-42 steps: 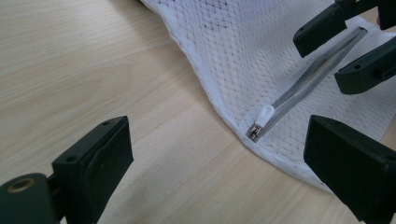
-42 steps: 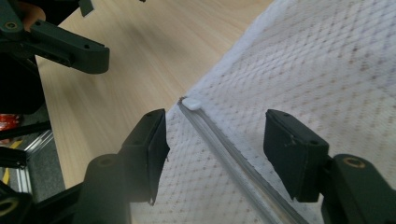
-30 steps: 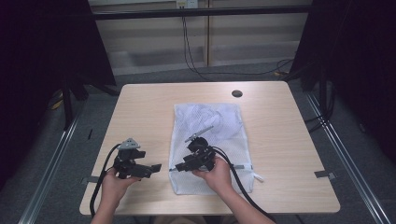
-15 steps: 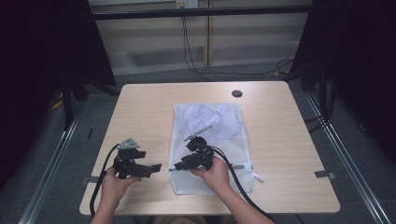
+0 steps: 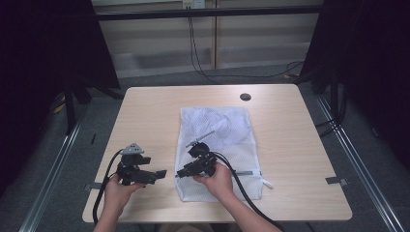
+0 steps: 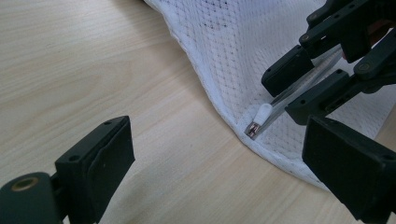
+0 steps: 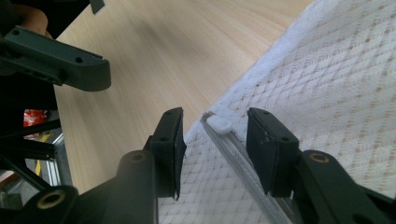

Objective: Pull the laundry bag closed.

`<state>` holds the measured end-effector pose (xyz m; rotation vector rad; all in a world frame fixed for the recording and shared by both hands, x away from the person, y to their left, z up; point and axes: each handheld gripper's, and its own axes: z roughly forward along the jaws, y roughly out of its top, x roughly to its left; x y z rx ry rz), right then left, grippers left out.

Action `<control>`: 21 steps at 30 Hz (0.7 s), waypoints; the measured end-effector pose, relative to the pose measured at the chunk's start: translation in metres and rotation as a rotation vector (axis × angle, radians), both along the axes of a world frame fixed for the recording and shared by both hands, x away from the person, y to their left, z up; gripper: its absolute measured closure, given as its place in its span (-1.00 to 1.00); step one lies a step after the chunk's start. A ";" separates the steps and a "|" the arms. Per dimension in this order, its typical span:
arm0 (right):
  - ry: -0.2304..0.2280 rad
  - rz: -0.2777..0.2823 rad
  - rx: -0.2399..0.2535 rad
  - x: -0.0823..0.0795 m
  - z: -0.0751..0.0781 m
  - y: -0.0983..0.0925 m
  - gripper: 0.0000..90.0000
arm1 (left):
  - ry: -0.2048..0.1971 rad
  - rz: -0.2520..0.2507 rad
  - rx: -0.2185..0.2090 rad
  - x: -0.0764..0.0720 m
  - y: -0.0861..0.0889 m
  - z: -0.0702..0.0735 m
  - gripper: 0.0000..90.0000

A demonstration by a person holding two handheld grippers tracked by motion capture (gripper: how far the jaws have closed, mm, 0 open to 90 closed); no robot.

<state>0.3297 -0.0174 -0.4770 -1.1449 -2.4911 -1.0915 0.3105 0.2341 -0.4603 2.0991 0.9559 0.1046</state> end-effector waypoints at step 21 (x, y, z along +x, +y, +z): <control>0.030 -0.019 0.005 0.007 -0.009 0.008 0.50 | 0.009 -0.007 0.001 0.000 0.000 -0.003 -0.80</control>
